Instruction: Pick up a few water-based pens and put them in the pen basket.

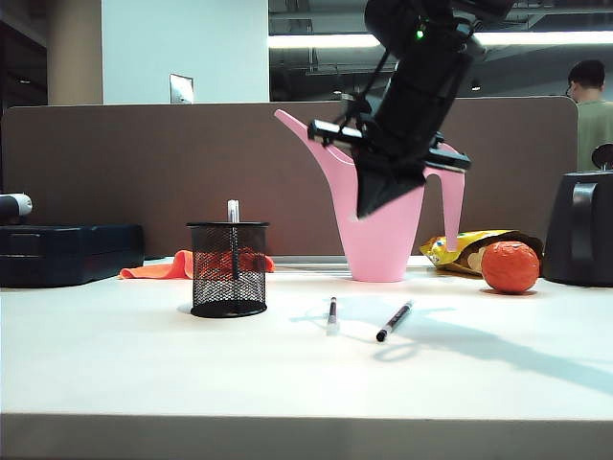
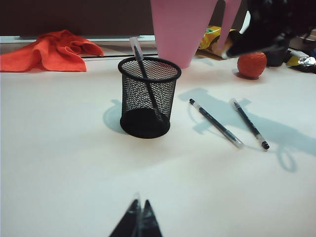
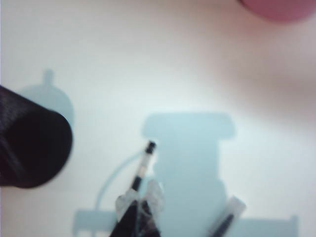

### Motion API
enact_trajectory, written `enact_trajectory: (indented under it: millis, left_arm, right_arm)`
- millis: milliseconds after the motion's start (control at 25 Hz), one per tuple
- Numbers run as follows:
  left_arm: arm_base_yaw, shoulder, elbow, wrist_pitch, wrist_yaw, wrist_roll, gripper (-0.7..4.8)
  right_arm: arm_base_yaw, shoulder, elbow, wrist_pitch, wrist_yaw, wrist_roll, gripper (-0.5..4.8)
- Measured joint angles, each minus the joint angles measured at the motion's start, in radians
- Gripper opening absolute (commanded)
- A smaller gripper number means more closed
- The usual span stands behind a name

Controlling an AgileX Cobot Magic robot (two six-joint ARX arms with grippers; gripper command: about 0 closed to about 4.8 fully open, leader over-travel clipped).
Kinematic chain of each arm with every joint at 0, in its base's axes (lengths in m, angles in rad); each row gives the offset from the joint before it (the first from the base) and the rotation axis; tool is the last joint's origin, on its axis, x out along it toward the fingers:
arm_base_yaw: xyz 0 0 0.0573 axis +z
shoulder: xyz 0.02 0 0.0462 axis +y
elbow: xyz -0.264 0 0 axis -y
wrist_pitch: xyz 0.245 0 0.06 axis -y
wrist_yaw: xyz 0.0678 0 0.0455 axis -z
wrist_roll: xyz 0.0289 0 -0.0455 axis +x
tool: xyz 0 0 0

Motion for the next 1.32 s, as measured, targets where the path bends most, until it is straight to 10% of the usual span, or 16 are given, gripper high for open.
enact_trajectory:
  millis: [400, 919, 1119, 1319]
  left_arm:
    - [0.000, 0.000, 0.000, 0.000, 0.000, 0.000, -0.04]
    - [0.000, 0.000, 0.000, 0.000, 0.000, 0.000, -0.04]
    - [0.000, 0.000, 0.000, 0.000, 0.000, 0.000, -0.04]
    - [0.000, 0.000, 0.000, 0.000, 0.000, 0.000, -0.04]
  right_arm:
    - [-0.001, 0.087, 0.000, -0.163, 0.074, 0.071, 2.77]
    - [0.000, 0.170, 0.001, -0.171, 0.079, 0.119, 2.68]
    - [-0.002, 0.202, 0.014, -0.129, 0.105, 0.119, 0.18]
    - [-0.003, 0.211, 0.020, -0.116, 0.103, 0.115, -0.09]
